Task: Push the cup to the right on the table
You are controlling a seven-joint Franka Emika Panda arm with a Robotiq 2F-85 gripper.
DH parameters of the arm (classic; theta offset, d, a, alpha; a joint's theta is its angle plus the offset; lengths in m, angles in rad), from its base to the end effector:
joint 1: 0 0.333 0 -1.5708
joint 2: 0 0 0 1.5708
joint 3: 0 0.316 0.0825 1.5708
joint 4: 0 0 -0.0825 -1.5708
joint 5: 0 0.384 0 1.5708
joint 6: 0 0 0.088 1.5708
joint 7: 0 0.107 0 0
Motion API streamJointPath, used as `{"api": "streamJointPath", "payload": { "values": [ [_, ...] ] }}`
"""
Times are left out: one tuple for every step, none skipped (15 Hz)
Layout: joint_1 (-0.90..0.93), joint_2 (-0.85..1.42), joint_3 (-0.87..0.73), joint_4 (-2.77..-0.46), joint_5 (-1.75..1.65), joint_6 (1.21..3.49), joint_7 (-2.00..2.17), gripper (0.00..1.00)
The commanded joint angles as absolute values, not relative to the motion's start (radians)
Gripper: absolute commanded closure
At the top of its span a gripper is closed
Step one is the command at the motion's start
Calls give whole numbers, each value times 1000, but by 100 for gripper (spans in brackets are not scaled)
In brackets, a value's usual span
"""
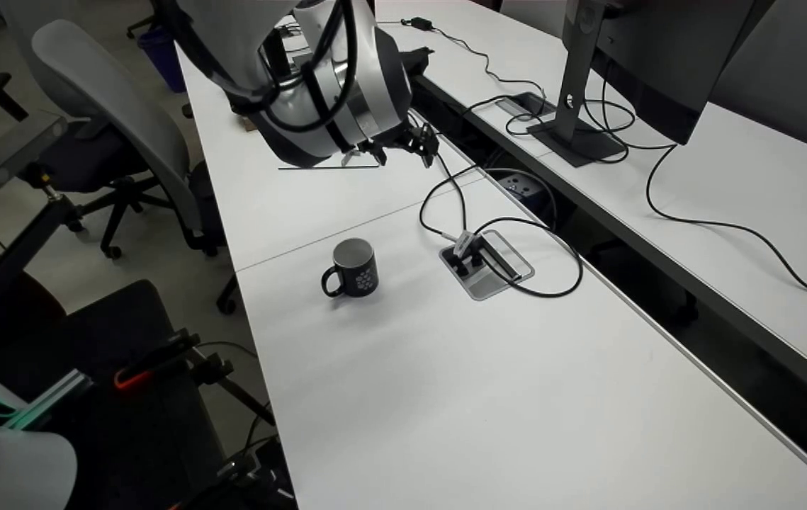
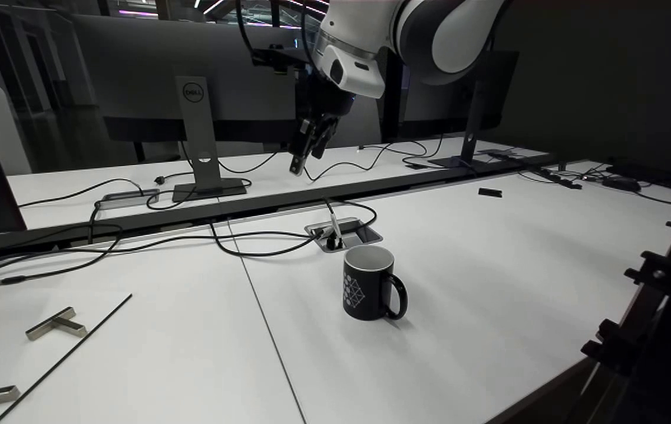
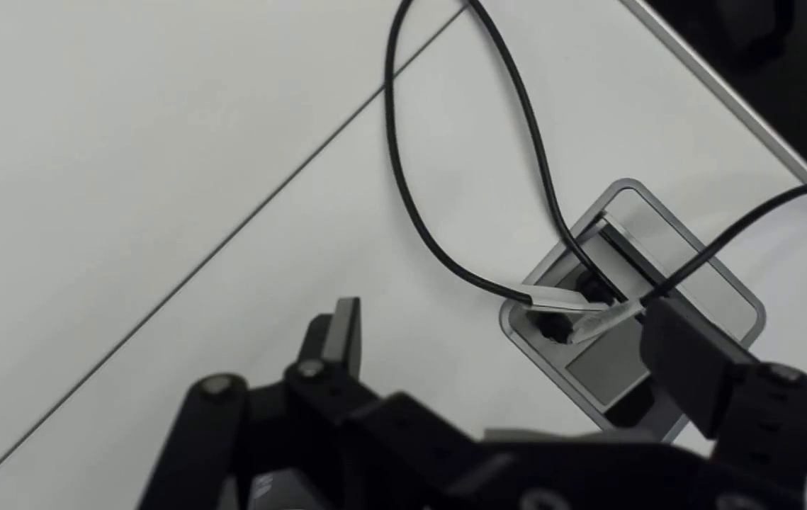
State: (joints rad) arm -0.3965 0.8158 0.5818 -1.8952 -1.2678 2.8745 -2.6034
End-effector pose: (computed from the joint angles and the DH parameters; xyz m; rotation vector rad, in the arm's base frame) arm 0.6077 0.1508 0.1604 -0.7977 2.5785 0.0063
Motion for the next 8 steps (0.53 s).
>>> {"api": "streamJointPath", "payload": {
  "values": [
    [-413, 880, 657, -1878, -1349, 2833, -2606, 0],
    [-417, 895, 675, -1880, -1370, 2822, -2604, 0],
    [-421, 913, 692, -1882, -1387, 2813, -2603, 5],
    [-423, 929, 707, -1883, -1403, 2804, -2603, 28],
    [-424, 943, 717, -1882, -1413, 2796, -2602, 29],
    [-428, 956, 729, -1883, -1423, 2791, -2602, 31],
    [-430, 970, 740, -1884, -1432, 2781, -2602, 38],
    [-434, 982, 752, -1886, -1439, 2774, -2602, 46]
  ]
}}
